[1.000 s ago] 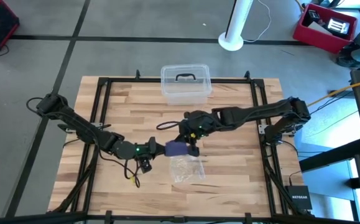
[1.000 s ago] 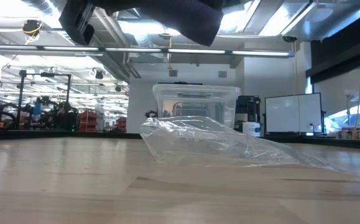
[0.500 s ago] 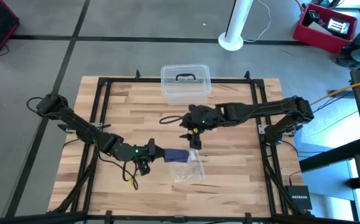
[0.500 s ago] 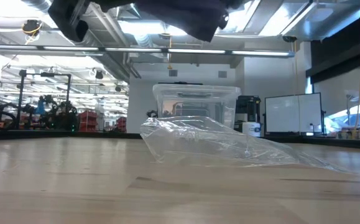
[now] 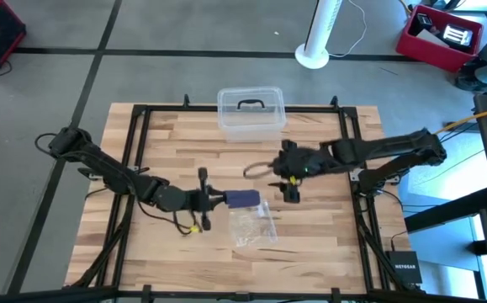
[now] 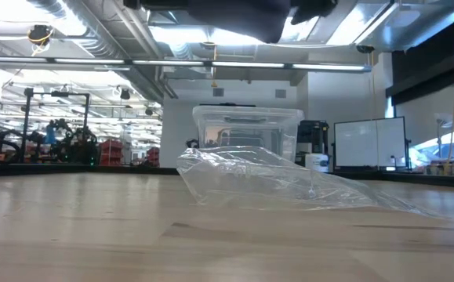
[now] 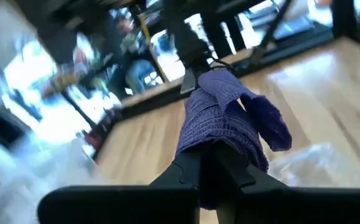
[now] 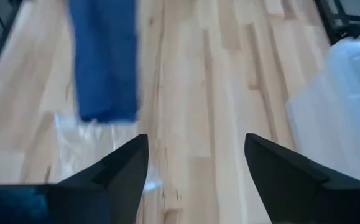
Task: Roll bandage
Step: Roll the violet bandage
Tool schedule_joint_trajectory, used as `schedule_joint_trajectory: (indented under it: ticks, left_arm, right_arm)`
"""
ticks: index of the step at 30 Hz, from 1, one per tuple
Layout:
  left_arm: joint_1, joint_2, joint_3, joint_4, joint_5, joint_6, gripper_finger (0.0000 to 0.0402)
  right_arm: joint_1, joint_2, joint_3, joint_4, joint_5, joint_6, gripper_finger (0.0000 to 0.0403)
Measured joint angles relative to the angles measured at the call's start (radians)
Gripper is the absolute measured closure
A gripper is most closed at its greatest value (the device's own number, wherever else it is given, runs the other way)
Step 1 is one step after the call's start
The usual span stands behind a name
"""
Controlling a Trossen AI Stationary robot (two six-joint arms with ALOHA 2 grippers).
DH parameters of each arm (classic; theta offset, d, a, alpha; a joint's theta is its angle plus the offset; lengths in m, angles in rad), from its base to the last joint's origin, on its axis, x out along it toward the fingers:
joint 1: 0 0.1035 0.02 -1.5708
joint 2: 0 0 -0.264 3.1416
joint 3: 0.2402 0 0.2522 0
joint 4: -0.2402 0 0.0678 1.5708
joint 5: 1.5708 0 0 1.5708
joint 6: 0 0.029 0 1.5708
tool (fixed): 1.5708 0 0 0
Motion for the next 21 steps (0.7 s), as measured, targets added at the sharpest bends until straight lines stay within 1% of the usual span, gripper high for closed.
schedule_joint_trajectory:
  ticks: [2,6,10,13,14,16,19,21]
  left_arm:
    - [0.013,0.0,0.0,-0.009,0.0,-0.104,0.0396]
    - [0.036,0.0,0.0,0.008,0.0,-0.267,0.0396]
    - [0.055,0.0,0.0,0.004,0.001,-0.412,0.0396]
    - [0.065,0.0,0.0,0.005,0.0,-0.468,0.0396]
    - [0.068,0.0,0.0,0.004,0.001,-0.475,0.0396]
    - [0.076,0.0,0.0,0.005,0.001,-0.485,0.0396]
    - [0.094,0.0,0.0,0.009,0.002,-0.505,0.0396]
    - [0.102,0.0,0.0,0.016,0.001,-0.508,0.0396]
  right_arm:
    - [0.045,-0.004,-0.037,-0.002,0.049,0.0,0.0135]
    - [0.152,0.001,-0.12,0.033,0.256,0.001,0.0135]
    - [0.234,0.005,-0.217,0.186,0.433,-0.01,0.0135]
    - [0.274,0.005,-0.259,0.311,0.577,-0.018,0.0135]
    - [0.283,0.005,-0.264,0.345,0.607,-0.033,0.0135]
    - [0.288,0.009,-0.266,0.419,0.608,-0.069,0.0135]
    - [0.286,0.027,-0.266,0.511,0.565,-0.151,0.0135]
    - [0.282,0.045,-0.266,0.563,0.557,-0.216,0.0135]
